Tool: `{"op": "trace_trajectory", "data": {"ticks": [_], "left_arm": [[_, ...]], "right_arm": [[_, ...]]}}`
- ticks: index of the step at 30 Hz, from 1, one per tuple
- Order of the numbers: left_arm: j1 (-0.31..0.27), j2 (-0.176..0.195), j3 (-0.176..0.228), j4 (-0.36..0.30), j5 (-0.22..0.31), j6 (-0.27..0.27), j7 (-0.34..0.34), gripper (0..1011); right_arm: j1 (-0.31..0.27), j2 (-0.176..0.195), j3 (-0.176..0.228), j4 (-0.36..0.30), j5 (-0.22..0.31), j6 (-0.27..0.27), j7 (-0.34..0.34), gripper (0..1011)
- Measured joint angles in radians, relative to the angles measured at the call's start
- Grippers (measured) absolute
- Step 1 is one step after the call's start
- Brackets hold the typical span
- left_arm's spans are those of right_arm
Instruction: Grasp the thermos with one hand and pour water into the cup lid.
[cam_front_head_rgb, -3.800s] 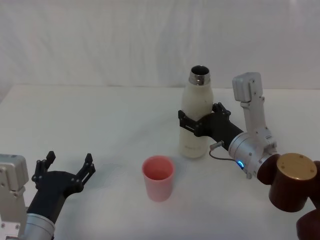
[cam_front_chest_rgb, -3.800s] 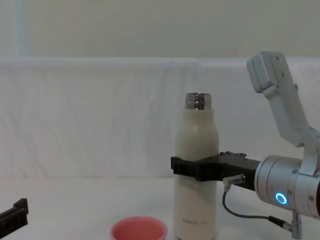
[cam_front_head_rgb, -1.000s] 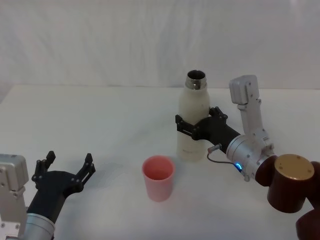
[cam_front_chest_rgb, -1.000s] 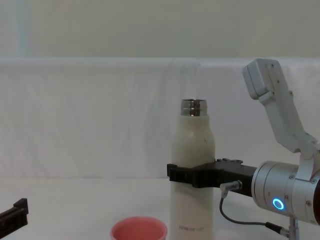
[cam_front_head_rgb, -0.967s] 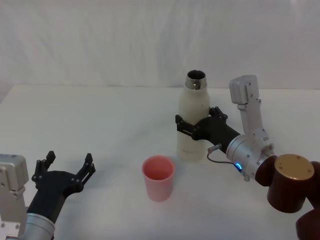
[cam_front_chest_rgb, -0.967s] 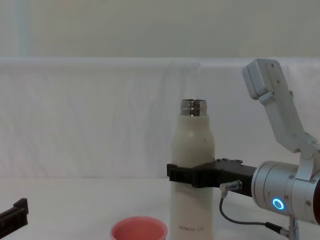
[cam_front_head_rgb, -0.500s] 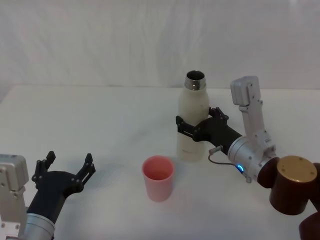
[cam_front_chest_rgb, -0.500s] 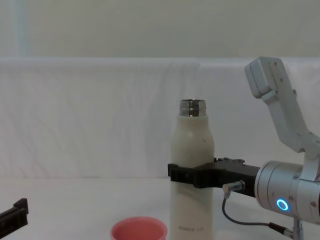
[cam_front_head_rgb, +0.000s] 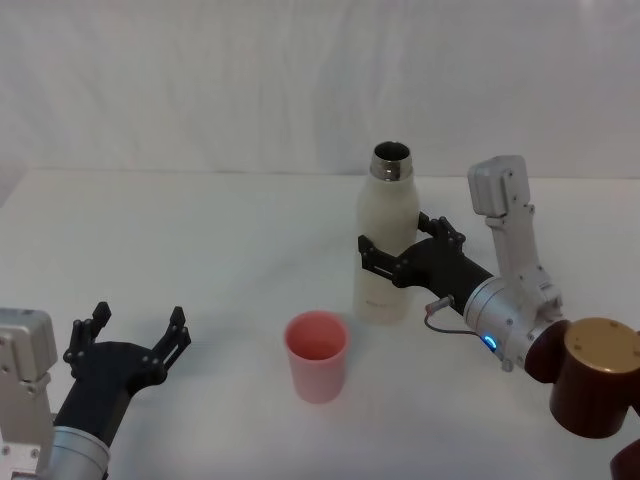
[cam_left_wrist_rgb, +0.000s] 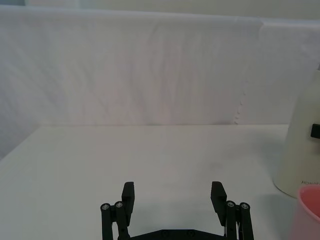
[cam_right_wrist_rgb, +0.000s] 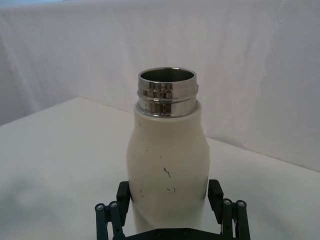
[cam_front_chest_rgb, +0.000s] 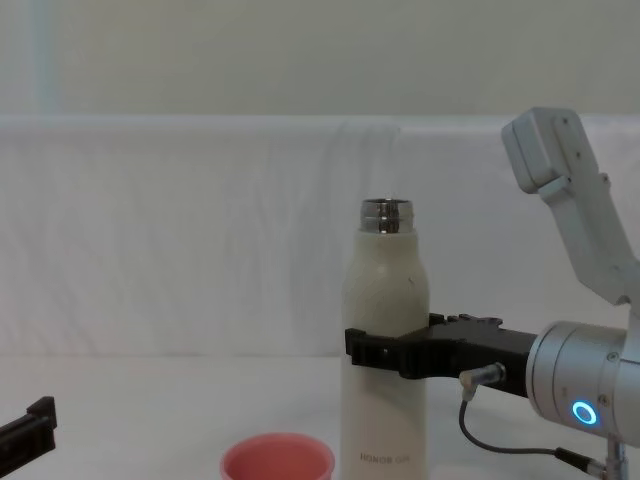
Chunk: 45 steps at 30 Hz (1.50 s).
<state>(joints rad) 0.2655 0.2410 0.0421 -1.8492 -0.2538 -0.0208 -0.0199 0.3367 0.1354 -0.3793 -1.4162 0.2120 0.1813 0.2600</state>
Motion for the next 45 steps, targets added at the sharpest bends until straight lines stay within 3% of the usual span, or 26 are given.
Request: {"op": "trace_trajectory", "data": {"ticks": [15,24,32,38,45], "left_arm": [[0.000,0.000,0.000,0.000,0.000,0.000,0.000,1001],[0.000,0.000,0.000,0.000,0.000,0.000,0.000,1001],[0.000,0.000,0.000,0.000,0.000,0.000,0.000,1001],[0.000,0.000,0.000,0.000,0.000,0.000,0.000,1001],[0.000,0.000,0.000,0.000,0.000,0.000,0.000,1001]], "right_arm": [[-0.057,0.027,0.012,-0.082,-0.005,0.012,-0.008,1003],[-0.132,0.058,0.022,-0.176,0.009,0.014,-0.004,1003],[-0.212,0.098,0.022,-0.247,0.034,-0.027,0.029,1003],[-0.237,0.113,0.007,-0.246,0.048,-0.072,0.057,1003],[-0.237,0.106,-0.012,-0.195,0.068,-0.130,0.075,1003]]}}
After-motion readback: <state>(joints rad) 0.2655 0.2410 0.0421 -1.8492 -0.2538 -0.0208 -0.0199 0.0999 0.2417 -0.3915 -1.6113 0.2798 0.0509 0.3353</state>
